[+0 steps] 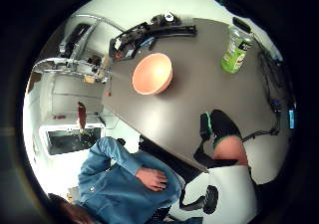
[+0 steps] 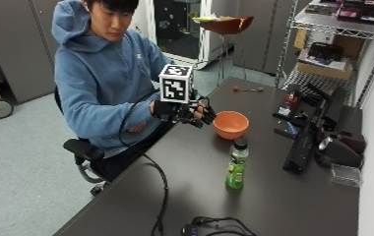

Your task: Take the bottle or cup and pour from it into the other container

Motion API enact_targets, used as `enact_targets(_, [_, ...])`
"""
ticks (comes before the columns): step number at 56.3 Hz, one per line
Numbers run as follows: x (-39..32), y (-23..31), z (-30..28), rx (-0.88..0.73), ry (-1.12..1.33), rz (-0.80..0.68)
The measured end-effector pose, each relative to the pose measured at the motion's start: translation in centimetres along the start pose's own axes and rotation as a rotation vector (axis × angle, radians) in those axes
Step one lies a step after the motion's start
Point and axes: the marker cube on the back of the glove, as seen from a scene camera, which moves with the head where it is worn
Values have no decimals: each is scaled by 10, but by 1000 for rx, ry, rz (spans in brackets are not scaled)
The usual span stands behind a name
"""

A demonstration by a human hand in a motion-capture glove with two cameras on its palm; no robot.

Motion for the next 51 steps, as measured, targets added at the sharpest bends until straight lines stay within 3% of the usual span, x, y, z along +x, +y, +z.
enact_targets(30, [121,-2,33,198,-264,83])
enact_targets(51, [136,-46,87,318,-752,113])
